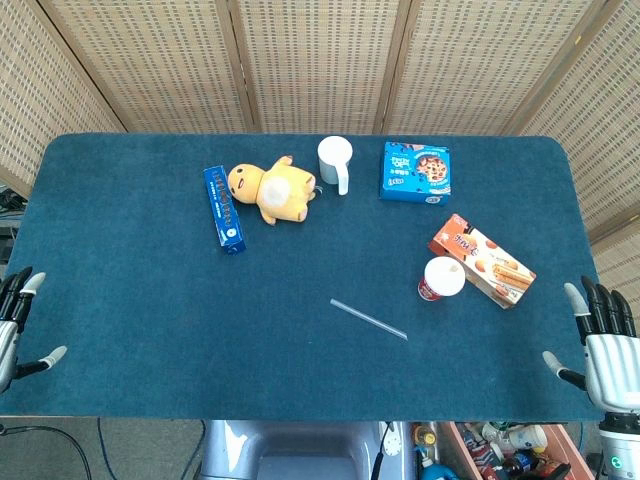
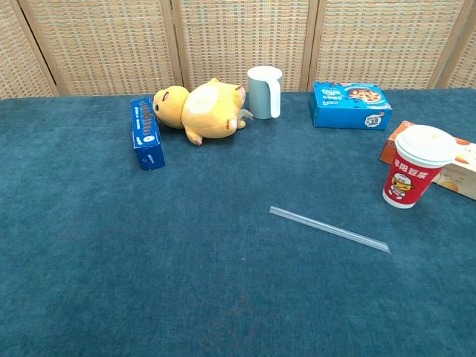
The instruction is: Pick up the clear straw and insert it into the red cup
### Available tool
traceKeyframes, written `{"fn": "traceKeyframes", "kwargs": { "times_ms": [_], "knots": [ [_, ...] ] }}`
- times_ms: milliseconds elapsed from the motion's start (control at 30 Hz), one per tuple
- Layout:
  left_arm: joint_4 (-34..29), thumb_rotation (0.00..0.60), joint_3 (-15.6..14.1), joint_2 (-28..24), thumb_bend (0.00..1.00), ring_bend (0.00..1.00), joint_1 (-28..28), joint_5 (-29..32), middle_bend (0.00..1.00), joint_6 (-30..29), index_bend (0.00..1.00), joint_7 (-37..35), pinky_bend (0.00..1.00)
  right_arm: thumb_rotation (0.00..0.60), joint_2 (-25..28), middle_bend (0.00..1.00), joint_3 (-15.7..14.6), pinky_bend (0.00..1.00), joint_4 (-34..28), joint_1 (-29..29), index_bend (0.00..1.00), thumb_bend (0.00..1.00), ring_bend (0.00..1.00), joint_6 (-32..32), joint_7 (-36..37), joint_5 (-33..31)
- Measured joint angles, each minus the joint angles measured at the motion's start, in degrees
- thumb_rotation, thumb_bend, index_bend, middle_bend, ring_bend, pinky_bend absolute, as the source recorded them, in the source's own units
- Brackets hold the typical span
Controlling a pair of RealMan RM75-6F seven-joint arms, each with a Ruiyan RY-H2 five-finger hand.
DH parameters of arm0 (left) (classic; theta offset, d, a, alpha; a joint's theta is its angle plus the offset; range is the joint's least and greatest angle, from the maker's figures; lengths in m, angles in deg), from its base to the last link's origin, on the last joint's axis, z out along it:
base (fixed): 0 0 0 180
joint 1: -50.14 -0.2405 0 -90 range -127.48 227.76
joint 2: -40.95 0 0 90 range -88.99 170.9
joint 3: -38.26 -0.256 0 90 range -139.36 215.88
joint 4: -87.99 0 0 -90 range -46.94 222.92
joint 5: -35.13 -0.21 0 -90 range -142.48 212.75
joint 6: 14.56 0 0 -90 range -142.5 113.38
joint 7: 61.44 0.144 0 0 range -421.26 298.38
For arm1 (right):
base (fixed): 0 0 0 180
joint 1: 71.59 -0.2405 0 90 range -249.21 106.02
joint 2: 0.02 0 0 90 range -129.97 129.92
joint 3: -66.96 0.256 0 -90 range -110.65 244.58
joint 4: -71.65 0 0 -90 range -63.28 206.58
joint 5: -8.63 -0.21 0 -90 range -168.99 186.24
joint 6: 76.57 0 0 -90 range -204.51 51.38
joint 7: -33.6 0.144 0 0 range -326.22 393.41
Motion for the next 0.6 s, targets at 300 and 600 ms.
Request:
{"fn": "traceKeyframes", "kwargs": {
  "times_ms": [300, 600],
  "knots": [
    [0.14, 0.6, 0.14, 0.1, 0.14, 0.0, -0.04, 0.13, 0.0, -0.08, 0.0, -0.02, 0.0, 0.6, -0.05, 0.0, -0.19, 0.0, -0.04, -0.18, 0.0, 0.0, 0.0, 0.58, 0.01, 0.26],
    [0.29, 0.6, 0.82, 0.24, 0.14, 0.0, 0.09, 1.26, 0.0, 0.16, 0.0, -0.08, 0.0, 0.6, 1.7, 0.0, 0.23, 0.0, -4.4, -5.18, 0.0, 0.0, 0.0, 6.66, -4.75, 3.11]
  ]
}}
